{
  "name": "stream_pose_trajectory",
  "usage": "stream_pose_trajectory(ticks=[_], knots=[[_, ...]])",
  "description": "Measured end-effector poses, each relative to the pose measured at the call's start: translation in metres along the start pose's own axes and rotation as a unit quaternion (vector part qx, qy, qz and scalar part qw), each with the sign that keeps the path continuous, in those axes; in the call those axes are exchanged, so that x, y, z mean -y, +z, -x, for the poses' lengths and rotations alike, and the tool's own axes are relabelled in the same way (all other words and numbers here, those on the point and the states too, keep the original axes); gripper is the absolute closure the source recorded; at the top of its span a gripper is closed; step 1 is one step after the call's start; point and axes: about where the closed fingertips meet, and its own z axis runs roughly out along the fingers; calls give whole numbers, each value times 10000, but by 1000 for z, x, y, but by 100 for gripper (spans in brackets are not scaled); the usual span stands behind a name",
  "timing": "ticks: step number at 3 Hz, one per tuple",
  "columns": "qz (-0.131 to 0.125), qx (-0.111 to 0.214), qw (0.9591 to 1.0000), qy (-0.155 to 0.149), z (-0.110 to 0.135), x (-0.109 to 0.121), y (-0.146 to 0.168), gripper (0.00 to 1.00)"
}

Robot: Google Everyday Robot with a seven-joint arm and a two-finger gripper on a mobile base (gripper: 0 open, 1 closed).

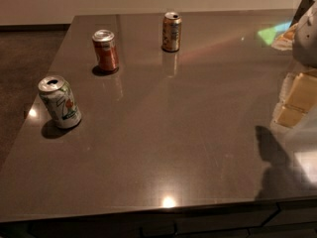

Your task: Knock 7up can over

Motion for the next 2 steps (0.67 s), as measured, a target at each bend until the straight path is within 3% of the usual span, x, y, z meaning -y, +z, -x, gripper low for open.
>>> stream_pose_trajectory(ticks=[1,2], knots=[[1,8,10000,1,0,0,0,0],[38,405,9992,37,23,5,5,0]])
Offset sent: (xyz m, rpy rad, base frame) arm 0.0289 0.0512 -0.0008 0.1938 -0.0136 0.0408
